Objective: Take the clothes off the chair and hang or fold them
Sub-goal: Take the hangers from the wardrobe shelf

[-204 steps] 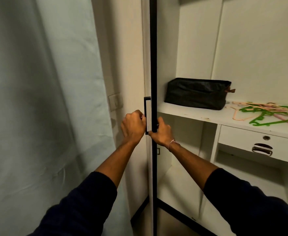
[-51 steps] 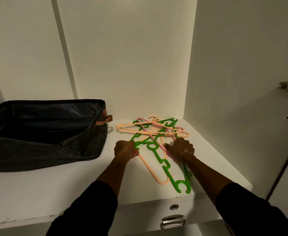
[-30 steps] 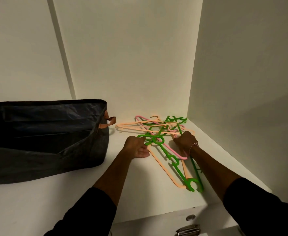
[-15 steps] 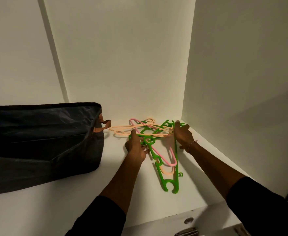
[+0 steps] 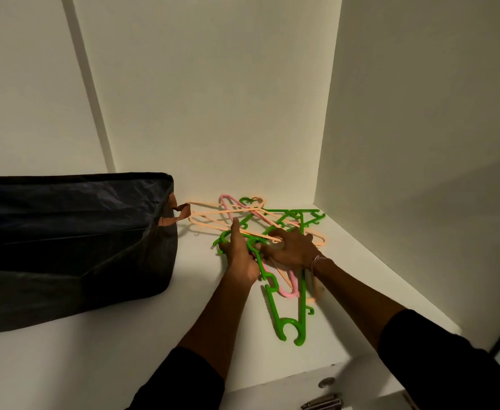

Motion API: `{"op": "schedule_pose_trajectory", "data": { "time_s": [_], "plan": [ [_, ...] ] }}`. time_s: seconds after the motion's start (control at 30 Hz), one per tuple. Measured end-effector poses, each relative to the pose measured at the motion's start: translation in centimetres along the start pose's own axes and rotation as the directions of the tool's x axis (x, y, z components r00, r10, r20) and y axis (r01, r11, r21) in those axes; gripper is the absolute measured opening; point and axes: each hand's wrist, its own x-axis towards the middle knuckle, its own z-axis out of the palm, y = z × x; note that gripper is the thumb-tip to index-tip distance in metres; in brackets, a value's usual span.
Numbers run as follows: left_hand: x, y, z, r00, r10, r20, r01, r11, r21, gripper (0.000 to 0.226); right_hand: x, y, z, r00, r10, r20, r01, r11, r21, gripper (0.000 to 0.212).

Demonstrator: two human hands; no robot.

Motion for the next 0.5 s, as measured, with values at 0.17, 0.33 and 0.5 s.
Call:
{"op": "schedule_pose_trajectory", "data": {
  "time_s": [0.17, 0.33, 0.5],
  "plan": [
    [0.5, -1.6, 1.9, 0.997, 0.079, -0.012, -0.078, 0.996, 0.038, 0.063, -2.9, 0.1, -1.9, 0.991, -0.057, -0.119, 0.069, 0.992, 0.107, 0.107],
    [-1.8, -1.0, 3.6, 0.992, 0.090, -0.084, -0.069, 0.970, 0.235, 0.041, -4.7, 1.4, -2.9, 0.986, -0.072, -0.150, 0.110, 0.959, 0.262, 0.073],
    [-2.9, -0.7, 3.7, 0.996, 0.018, -0.091, 0.011, 0.951, 0.309, 0.045, -6.1, 1.7, -3.0, 0.980, -0.109, -0.165, 0.157, 0.936, 0.315, 0.054]
  ]
}}
